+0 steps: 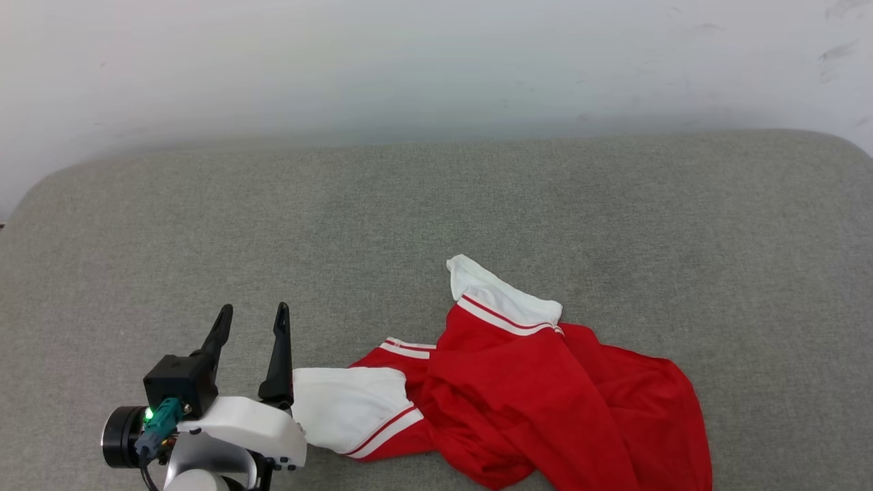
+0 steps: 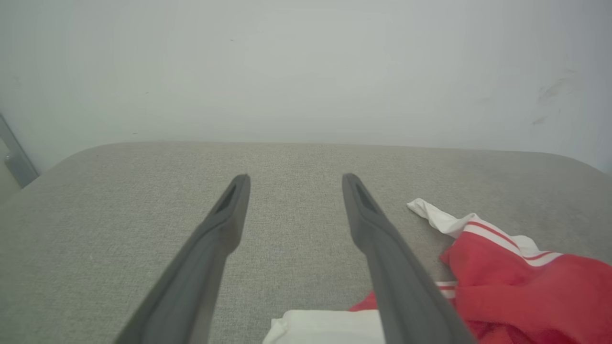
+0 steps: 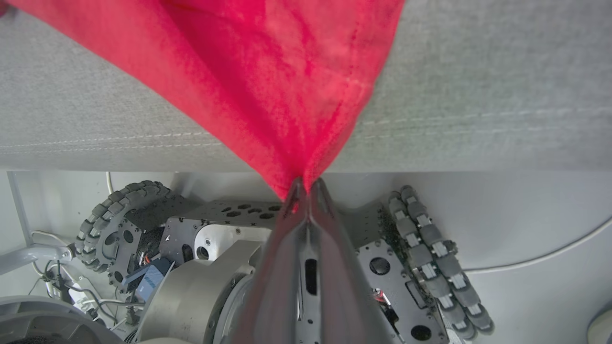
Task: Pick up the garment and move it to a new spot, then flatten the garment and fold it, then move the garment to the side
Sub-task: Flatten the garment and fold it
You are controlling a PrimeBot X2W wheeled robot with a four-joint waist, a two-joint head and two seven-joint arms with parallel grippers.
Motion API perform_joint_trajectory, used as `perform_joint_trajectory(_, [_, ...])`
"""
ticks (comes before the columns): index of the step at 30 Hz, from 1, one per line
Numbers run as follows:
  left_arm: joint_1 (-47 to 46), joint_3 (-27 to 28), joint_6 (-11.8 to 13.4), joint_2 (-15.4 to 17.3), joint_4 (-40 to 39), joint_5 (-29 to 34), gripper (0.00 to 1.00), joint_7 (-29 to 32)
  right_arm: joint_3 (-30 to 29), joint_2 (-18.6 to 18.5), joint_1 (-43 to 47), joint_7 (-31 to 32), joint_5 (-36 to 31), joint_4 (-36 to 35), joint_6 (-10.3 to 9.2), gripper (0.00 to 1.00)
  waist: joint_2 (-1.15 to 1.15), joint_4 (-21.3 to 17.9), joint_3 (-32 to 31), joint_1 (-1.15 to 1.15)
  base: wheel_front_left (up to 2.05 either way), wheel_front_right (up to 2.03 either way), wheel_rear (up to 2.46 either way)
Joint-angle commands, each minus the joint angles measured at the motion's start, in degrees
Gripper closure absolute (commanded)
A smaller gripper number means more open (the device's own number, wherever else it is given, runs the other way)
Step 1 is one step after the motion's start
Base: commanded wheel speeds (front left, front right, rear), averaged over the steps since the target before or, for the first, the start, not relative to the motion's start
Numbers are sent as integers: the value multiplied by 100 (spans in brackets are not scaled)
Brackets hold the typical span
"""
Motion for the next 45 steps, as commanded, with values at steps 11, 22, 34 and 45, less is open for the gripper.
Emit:
perform_joint_trajectory(11, [187, -51, 77, 3, -25, -48, 0, 41, -217, 27, -747, -3046, 107, 148, -4, 0, 0, -3, -111, 0, 0, 0, 0])
perform_joint_trajectory(22, [-82, -43, 100, -55, -95, 3, 0, -52, -161, 5, -2394, -3613, 26, 1104, -4, 0, 0, 274, 226, 0, 0, 0, 0])
perform_joint_trajectory(34, [-729, -282, -122, -320, -27, 144, 0, -187, 1223, -1146, -4906, -1326, 533, 2975, -4, 0, 0, 995, 951, 0, 0, 0, 0])
perform_joint_trajectory(45, [-1018, -322, -310, -575, 284, 145, 0, -321, 2873, -1535, -5950, -247, 923, 3728, -4, 0, 0, 1319, 1322, 0, 0, 0, 0])
